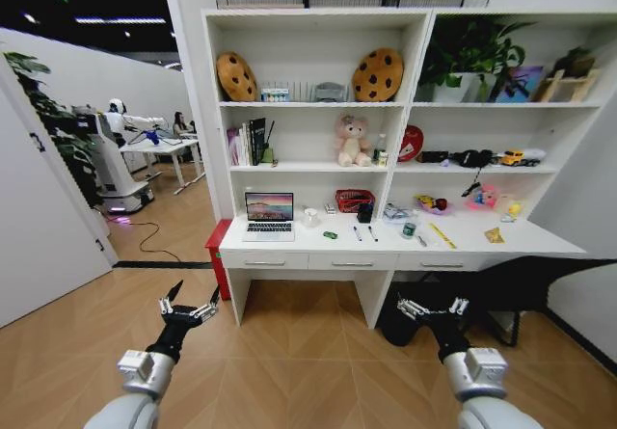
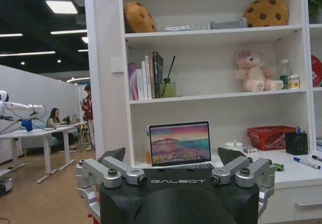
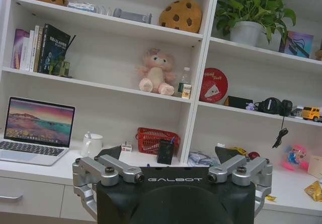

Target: Organize the objects on the table.

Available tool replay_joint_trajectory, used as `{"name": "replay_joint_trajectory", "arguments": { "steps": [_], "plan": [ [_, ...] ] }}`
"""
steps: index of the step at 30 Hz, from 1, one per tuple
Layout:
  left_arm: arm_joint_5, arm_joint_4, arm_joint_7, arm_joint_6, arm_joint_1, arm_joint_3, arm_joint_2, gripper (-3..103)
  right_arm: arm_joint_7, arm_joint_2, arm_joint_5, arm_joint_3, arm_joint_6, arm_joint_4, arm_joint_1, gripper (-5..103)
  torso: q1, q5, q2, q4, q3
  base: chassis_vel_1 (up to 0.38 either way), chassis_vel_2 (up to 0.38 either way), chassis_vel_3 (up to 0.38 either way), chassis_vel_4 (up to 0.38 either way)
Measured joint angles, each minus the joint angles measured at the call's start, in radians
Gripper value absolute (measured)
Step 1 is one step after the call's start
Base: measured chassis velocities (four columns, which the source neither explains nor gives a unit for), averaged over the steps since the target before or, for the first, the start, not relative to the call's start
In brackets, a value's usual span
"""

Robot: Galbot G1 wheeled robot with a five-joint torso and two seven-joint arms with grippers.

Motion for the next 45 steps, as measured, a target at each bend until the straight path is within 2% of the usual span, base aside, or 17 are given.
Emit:
{"name": "replay_joint_trajectory", "arguments": {
  "steps": [9, 26, 35, 45],
  "plan": [
    [-0.024, -0.008, -0.063, 0.009, -0.007, 0.0, -0.022, 100, 0.005, 0.001, 0.017, -0.004, -0.007, -0.007, 0.006, 100, 0.0, 0.0001, 0.0, 0.0, 0.0, 0.0, 0.0, 0.0, 0.0],
    [0.011, -0.024, -0.064, 0.038, -0.011, 0.009, -0.02, 100, 0.022, 0.001, 0.025, 0.006, -0.006, -0.009, 0.013, 100, 0.0, 0.0, 0.0, 0.0, 0.0, 0.0, 0.0, 0.0, 0.0],
    [-0.016, -0.029, -0.072, 0.028, -0.019, -0.001, -0.019, 100, 0.023, -0.001, 0.022, 0.002, -0.01, -0.009, 0.016, 100, 0.0, 0.0, 0.0, 0.0, 0.0, 0.0, 0.0, 0.0, 0.0],
    [-0.032, -0.028, -0.048, 0.014, -0.012, 0.003, -0.023, 100, 0.0, 0.0, 0.027, 0.01, -0.022, -0.008, 0.017, 100, 0.0, 0.0, 0.0, 0.0, 0.0, 0.0, 0.0, 0.0, 0.0]
  ]
}}
